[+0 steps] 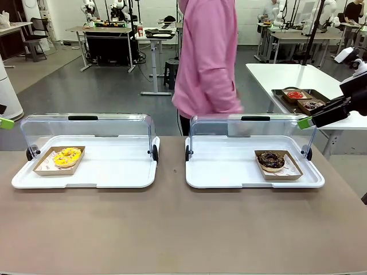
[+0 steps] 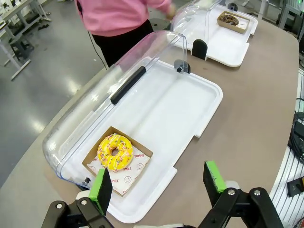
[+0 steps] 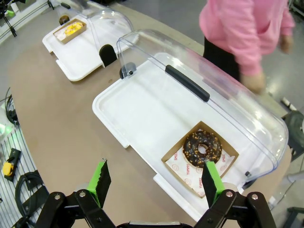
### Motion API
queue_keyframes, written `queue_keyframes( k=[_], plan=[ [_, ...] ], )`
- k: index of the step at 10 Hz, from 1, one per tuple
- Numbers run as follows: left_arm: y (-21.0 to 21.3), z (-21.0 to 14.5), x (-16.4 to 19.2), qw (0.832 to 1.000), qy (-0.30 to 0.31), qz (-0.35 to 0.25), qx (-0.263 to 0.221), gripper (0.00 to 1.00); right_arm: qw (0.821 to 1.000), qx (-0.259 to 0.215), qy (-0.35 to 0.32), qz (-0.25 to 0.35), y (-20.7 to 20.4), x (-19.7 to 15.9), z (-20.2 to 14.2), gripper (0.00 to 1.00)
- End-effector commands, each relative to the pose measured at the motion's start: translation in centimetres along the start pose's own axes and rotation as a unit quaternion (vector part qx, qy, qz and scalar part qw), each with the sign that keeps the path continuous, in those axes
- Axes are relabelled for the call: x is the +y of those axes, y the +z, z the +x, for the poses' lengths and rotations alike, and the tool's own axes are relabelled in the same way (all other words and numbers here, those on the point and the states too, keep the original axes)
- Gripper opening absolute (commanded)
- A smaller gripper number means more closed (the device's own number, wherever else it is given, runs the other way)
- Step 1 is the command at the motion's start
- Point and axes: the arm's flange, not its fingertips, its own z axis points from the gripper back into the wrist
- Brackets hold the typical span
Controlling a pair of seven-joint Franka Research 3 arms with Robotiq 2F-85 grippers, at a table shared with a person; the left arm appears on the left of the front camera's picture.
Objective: Provide the desired donut to the person.
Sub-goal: Place the picked Paper togo box onto the Handle tray extended by the person.
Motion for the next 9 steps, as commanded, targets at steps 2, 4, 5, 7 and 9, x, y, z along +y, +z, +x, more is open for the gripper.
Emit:
queue_keyframes(
  k=[2, 4, 5, 7, 9],
  plan=[
    [0.06, -0.1, 0.07, 1.0, 0.003, 0.002, 0.0, 1.0, 1.0, 0.008, -0.006, -0.008, -0.07, 0.25, -0.02, 1.0],
    [0.06, -0.1, 0.07, 1.0, 0.003, 0.002, 0.0, 1.0, 1.0, 0.008, -0.006, -0.008, -0.07, 0.25, -0.02, 1.0],
    [0.06, -0.1, 0.07, 1.0, 0.003, 0.002, 0.0, 1.0, 1.0, 0.008, -0.006, -0.008, -0.07, 0.25, -0.02, 1.0],
    [0.06, -0.1, 0.07, 1.0, 0.003, 0.002, 0.0, 1.0, 1.0, 0.008, -0.006, -0.008, -0.07, 0.25, -0.02, 1.0],
    [0.06, -0.1, 0.07, 1.0, 0.003, 0.002, 0.0, 1.0, 1.0, 0.008, -0.006, -0.008, -0.07, 0.25, -0.02, 1.0]
  ],
)
